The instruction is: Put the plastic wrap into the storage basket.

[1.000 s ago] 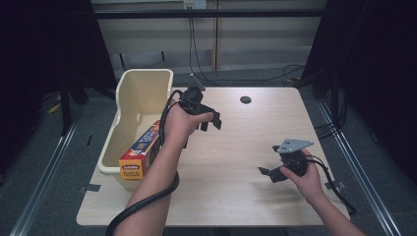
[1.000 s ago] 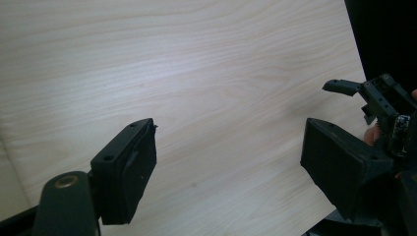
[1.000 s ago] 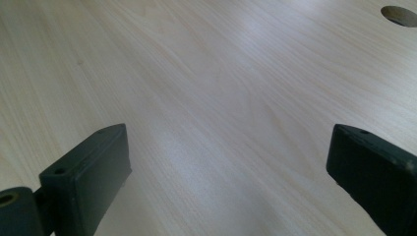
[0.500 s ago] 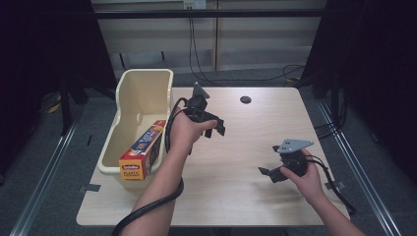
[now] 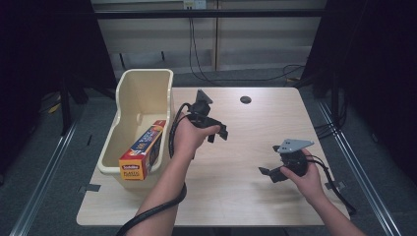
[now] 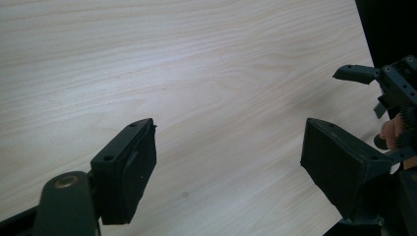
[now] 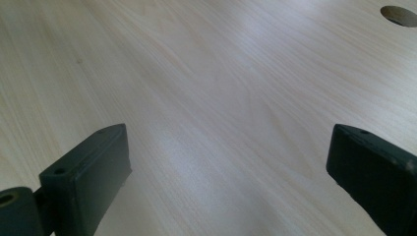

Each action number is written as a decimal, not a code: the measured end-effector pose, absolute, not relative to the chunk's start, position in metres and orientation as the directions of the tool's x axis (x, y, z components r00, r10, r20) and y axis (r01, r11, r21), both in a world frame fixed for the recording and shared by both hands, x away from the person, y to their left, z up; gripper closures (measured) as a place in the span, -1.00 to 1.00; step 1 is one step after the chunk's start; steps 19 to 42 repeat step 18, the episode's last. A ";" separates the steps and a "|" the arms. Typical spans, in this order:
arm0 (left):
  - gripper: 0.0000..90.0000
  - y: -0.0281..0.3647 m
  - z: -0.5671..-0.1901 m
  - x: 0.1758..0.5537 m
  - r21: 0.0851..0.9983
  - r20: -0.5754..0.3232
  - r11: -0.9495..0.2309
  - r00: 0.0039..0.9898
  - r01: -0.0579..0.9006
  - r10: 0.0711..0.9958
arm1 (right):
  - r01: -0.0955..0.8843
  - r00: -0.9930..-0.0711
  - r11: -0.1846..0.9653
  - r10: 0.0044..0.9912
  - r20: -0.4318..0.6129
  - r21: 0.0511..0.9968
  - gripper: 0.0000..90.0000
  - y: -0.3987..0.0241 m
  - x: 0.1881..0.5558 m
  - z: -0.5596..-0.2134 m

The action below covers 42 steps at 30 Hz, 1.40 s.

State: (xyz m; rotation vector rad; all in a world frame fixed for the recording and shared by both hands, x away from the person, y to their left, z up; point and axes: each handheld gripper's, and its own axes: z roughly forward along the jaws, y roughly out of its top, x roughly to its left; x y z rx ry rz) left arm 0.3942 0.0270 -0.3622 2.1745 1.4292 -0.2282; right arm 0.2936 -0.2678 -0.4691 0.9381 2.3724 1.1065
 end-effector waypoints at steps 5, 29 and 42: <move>-0.53 0.026 -0.371 0.392 0.325 -0.423 -0.301 0.423 0.896 0.801 | 0.419 -0.713 0.473 0.700 -0.041 0.775 -0.94 -0.268 0.293 -0.469; -0.54 0.025 -0.387 0.387 0.338 -0.427 -0.314 0.442 0.887 0.789 | 0.430 -0.712 0.472 0.701 -0.032 0.770 -0.94 -0.268 0.293 -0.470; -0.54 0.025 -0.387 0.387 0.338 -0.427 -0.314 0.442 0.887 0.789 | 0.430 -0.712 0.472 0.701 -0.032 0.770 -0.94 -0.268 0.293 -0.470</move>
